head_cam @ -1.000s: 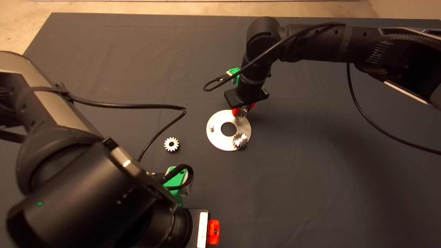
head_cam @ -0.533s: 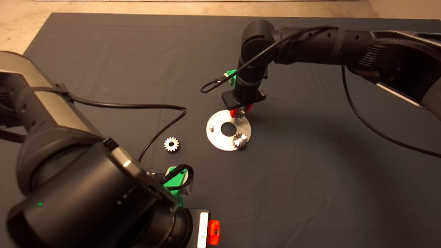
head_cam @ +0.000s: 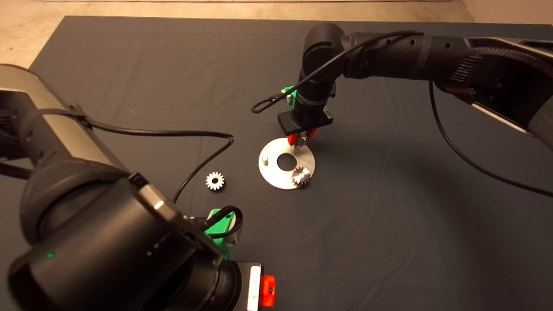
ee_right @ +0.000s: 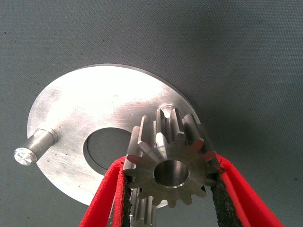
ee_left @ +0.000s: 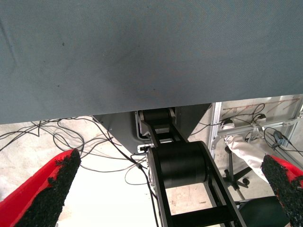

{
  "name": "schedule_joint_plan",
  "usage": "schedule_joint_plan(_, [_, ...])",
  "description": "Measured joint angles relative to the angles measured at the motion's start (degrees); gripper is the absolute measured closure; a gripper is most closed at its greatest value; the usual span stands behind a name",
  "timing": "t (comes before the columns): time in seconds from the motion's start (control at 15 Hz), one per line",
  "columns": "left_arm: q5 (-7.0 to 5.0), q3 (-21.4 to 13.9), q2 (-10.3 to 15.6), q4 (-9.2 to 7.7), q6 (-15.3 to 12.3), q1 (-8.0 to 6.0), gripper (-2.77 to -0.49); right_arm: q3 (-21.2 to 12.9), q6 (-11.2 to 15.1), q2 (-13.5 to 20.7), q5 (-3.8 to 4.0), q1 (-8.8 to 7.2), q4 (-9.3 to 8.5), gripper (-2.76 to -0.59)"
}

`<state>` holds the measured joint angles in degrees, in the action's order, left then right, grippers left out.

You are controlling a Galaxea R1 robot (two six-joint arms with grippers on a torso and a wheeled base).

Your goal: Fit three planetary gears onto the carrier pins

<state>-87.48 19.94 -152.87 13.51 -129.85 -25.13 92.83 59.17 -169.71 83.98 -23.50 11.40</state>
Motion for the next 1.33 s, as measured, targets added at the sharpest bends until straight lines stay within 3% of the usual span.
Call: schedule_joint_plan(1.33, [0.00, 0.0, 0.0, 0.00, 0.0, -0.01, -2.77, 1.1, 0.0, 0.0, -0.28, -0.07, 0.03, -0.94])
